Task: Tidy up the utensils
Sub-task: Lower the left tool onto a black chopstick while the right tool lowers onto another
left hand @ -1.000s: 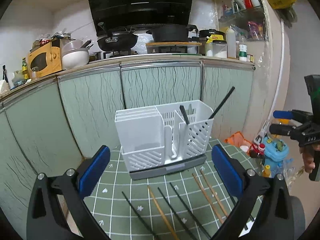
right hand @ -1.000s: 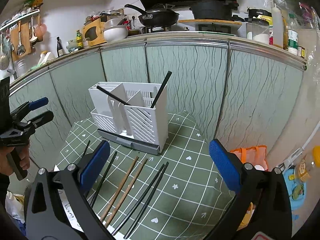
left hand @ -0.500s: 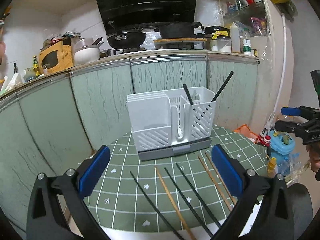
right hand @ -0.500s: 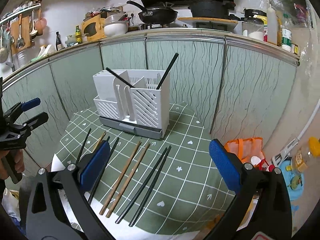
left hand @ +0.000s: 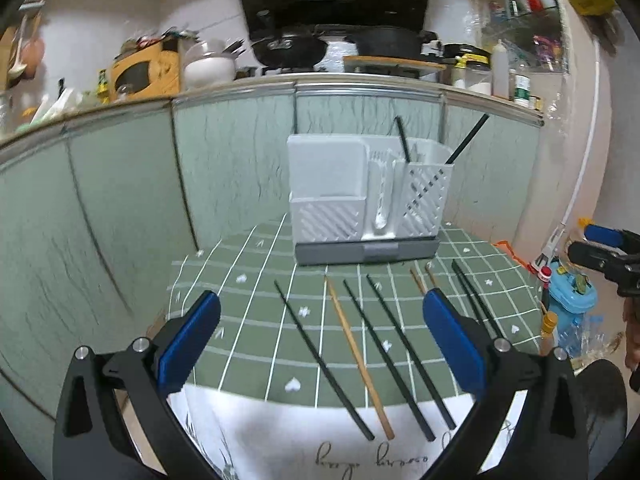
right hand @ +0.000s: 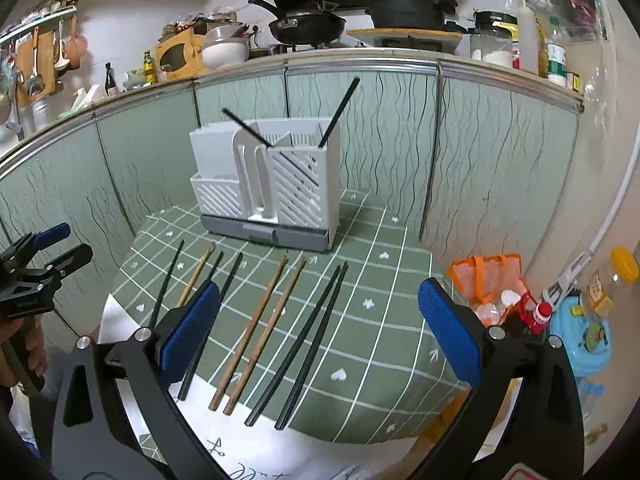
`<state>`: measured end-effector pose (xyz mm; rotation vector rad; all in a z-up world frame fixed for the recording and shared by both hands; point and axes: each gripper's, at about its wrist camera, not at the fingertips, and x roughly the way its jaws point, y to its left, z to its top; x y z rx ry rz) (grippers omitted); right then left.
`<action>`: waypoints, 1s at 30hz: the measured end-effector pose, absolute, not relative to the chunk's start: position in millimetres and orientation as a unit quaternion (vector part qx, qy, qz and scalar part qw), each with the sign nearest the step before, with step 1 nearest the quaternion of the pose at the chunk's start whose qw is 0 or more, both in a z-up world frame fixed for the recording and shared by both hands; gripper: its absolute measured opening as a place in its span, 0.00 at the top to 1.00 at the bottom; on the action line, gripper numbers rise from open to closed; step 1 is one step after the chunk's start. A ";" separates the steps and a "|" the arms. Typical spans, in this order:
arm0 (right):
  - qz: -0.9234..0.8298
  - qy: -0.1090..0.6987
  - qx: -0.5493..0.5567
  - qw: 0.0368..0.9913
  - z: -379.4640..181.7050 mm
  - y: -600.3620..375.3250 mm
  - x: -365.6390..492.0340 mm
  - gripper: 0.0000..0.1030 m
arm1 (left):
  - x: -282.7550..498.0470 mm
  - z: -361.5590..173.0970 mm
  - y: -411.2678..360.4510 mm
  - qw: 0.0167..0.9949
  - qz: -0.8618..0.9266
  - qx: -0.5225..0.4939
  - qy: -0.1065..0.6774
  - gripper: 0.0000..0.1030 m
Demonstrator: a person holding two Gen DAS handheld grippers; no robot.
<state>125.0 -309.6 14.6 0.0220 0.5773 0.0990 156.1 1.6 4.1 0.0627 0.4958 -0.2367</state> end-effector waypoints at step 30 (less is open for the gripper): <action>-0.048 0.290 -0.019 0.956 -92.0 -296.2 108.0 0.08 | 160.7 -99.3 -11.8 0.942 -0.055 0.017 0.331 0.44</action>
